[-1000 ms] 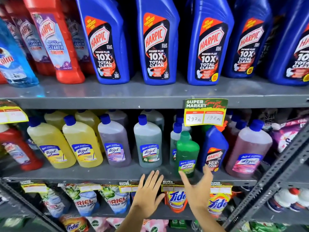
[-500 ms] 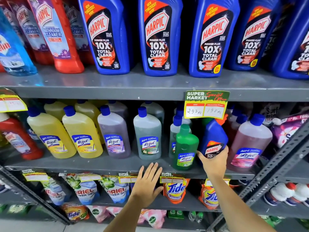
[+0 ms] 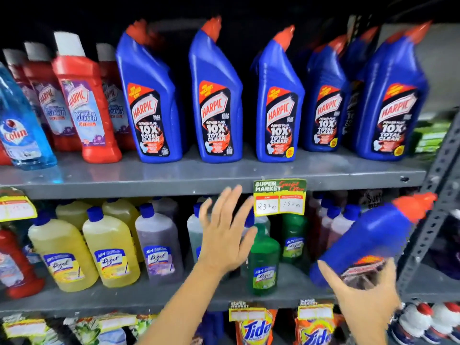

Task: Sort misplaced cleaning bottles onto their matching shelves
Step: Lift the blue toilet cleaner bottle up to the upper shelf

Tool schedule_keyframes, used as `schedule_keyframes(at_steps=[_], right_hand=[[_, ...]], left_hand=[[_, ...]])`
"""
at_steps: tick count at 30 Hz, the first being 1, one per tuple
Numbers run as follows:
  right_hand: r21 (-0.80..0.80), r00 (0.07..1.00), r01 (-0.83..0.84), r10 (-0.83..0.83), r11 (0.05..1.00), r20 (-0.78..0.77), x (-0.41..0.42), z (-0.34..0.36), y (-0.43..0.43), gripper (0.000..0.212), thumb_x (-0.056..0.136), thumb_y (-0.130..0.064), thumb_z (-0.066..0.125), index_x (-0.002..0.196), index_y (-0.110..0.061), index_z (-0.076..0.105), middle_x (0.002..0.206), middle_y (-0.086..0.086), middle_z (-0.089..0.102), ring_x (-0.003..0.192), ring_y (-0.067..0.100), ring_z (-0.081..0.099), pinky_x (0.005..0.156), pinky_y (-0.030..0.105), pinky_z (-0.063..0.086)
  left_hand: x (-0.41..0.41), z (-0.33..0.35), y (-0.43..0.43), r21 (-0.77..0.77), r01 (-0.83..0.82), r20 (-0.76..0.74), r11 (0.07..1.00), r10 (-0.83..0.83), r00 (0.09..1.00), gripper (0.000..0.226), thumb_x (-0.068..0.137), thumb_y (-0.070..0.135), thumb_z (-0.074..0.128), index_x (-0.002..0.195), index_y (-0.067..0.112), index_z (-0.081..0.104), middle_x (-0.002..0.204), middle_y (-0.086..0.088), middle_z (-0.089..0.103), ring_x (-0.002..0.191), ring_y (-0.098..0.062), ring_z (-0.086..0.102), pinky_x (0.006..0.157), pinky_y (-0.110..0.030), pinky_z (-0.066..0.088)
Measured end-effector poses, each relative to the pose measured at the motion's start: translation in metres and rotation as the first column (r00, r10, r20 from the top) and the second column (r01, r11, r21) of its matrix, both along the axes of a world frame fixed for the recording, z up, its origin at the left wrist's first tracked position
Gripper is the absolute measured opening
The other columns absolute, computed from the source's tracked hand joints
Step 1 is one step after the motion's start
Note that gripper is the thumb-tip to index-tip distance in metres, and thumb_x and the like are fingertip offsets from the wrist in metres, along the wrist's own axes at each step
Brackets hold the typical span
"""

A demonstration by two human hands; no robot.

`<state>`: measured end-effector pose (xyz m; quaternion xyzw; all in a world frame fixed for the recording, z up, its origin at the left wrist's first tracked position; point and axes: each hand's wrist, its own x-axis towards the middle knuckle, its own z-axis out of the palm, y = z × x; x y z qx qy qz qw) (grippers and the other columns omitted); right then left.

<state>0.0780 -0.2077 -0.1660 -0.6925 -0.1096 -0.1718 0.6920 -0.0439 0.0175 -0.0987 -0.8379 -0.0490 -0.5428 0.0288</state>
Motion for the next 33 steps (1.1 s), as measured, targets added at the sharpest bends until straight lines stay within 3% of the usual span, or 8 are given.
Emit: schedule_keyframes(at_steps=[3,6,9,11,15,22,28,33], right_hand=[[0.081,0.979,0.000,-0.016,0.997,0.204,0.015,0.070,-0.008,0.100,0.040,-0.070,0.086,0.124,-0.027,0.053,0.103,-0.012,0.069,0.091,0.005,0.067,0.087,0.034,0.055],[0.091,0.939,0.024,-0.054,0.996,0.339,0.030,0.133,-0.006,0.099,0.044,-0.077,0.081,0.124,-0.026,0.053,0.107,-0.011,0.069,0.093,0.004,0.065,0.086,0.022,0.050],[0.059,0.925,0.049,-0.067,0.997,0.374,0.046,0.180,0.008,0.101,0.042,-0.081,0.077,0.121,-0.023,0.055,0.104,-0.009,0.068,0.089,0.007,0.064,0.081,0.020,0.049],[0.000,0.926,0.071,-0.066,0.997,0.371,0.052,0.204,0.021,0.101,0.041,-0.081,0.077,0.122,-0.024,0.055,0.103,-0.013,0.067,0.092,0.006,0.063,0.081,0.015,0.046],[-0.220,0.955,0.099,-0.031,0.970,0.294,0.066,0.225,0.050,0.117,0.043,-0.081,0.074,0.136,-0.016,0.047,0.127,0.003,0.066,0.117,0.026,0.060,0.097,0.041,0.048],[-0.422,0.967,0.134,-0.026,0.897,0.252,0.070,0.222,0.073,0.122,0.056,-0.082,0.067,0.150,-0.013,0.029,0.143,0.009,0.052,0.122,0.036,0.055,0.092,0.049,0.046],[-0.418,0.974,-0.005,0.098,0.909,0.202,0.072,0.222,0.061,0.137,0.048,-0.077,0.078,0.155,-0.018,0.016,0.148,0.008,0.045,0.133,0.031,0.046,0.100,0.051,0.042],[-0.433,0.969,0.056,0.055,0.900,0.239,0.071,0.218,0.070,0.137,0.052,-0.066,0.085,0.156,-0.021,0.009,0.150,0.009,0.041,0.130,0.035,0.048,0.096,0.051,0.044]], left_hand=[[0.013,0.060,0.009,0.048,-0.049,-0.041,0.998,0.051,0.998,0.053,0.099,0.040,0.036,0.144,0.013,0.042,0.151,-0.007,0.043,0.143,-0.022,0.032,0.115,-0.049,0.016],[0.021,0.081,0.017,0.051,-0.129,-0.240,0.990,0.138,0.961,0.054,0.098,0.042,0.036,0.135,0.007,0.055,0.132,-0.010,0.062,0.122,-0.027,0.056,0.104,-0.044,0.033],[0.023,0.081,0.021,0.032,-0.122,-0.234,0.992,0.126,0.964,0.046,0.098,0.038,0.039,0.119,0.008,0.067,0.121,-0.009,0.069,0.109,-0.027,0.064,0.087,-0.042,0.043],[0.024,0.078,0.021,0.020,-0.104,-0.184,0.994,0.106,0.977,0.041,0.099,0.033,0.040,0.116,0.009,0.069,0.117,-0.008,0.071,0.107,-0.026,0.065,0.084,-0.041,0.047],[0.027,0.077,0.022,0.031,-0.131,-0.148,0.991,0.134,0.980,0.041,0.099,0.029,0.038,0.115,0.011,0.071,0.115,-0.005,0.072,0.107,-0.023,0.067,0.082,-0.039,0.048],[0.033,0.072,0.025,0.050,-0.158,-0.101,0.986,0.162,0.982,0.038,0.098,0.029,0.040,0.112,0.013,0.072,0.113,-0.002,0.073,0.105,-0.020,0.067,0.080,-0.037,0.047],[0.035,0.069,0.027,0.058,-0.163,-0.086,0.985,0.167,0.982,0.038,0.098,0.030,0.041,0.113,0.013,0.072,0.113,-0.003,0.073,0.106,-0.020,0.067,0.081,-0.037,0.046],[0.036,0.069,0.026,0.071,-0.161,-0.047,0.984,0.165,0.985,0.037,0.097,0.028,0.043,0.110,0.011,0.073,0.111,-0.004,0.074,0.104,-0.021,0.068,0.080,-0.038,0.048]])
